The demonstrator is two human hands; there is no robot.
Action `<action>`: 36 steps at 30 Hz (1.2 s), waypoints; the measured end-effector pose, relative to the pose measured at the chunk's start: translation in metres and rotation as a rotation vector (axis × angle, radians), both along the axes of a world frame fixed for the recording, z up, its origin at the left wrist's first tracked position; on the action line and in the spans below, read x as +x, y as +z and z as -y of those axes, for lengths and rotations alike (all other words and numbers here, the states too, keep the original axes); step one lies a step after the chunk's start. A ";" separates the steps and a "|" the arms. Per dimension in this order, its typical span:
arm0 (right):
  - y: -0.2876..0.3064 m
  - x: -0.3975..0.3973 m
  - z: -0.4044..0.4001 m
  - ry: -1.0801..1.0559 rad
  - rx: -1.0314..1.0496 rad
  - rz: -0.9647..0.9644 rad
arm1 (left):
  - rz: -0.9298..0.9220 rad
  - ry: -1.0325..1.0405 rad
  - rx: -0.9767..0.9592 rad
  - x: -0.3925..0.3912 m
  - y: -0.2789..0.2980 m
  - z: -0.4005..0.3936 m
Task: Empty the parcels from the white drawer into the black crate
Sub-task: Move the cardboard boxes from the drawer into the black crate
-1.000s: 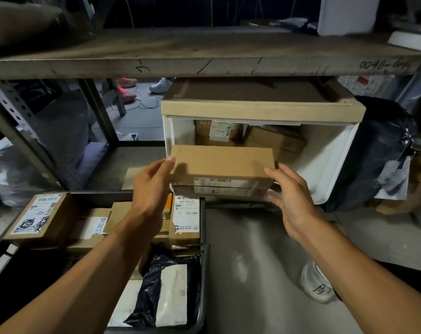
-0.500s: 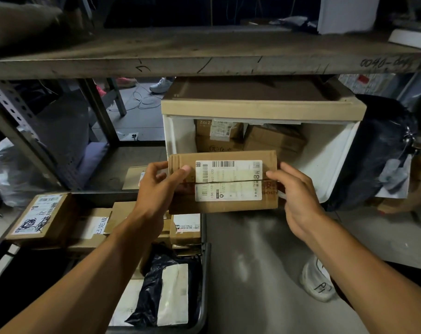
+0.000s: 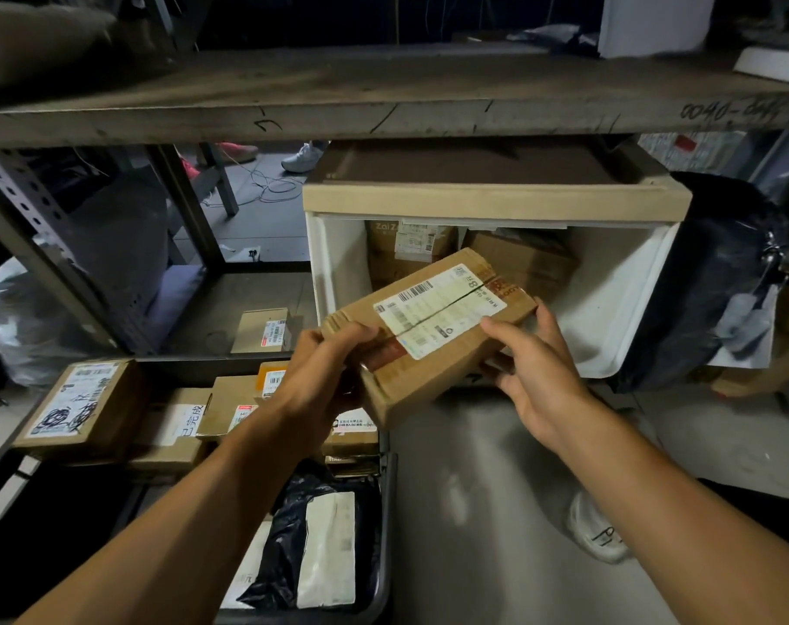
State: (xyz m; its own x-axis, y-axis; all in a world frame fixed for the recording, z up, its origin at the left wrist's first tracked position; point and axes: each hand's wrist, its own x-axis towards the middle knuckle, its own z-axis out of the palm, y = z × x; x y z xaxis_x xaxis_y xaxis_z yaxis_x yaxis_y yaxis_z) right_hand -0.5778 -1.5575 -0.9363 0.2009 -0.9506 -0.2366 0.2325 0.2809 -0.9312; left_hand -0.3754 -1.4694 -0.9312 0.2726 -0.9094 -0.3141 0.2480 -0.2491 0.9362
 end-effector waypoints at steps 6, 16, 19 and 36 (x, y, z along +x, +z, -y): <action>-0.003 0.002 -0.009 0.077 0.035 -0.071 | 0.050 -0.205 0.128 -0.006 -0.001 -0.001; 0.011 -0.002 -0.016 0.481 0.049 -0.017 | -0.040 -0.080 0.084 -0.005 0.008 0.003; 0.008 0.000 -0.013 0.501 0.064 -0.047 | -0.028 0.043 0.078 -0.004 0.001 0.006; -0.006 -0.006 -0.002 -0.019 0.124 -0.026 | -0.118 0.370 0.116 0.015 0.001 0.004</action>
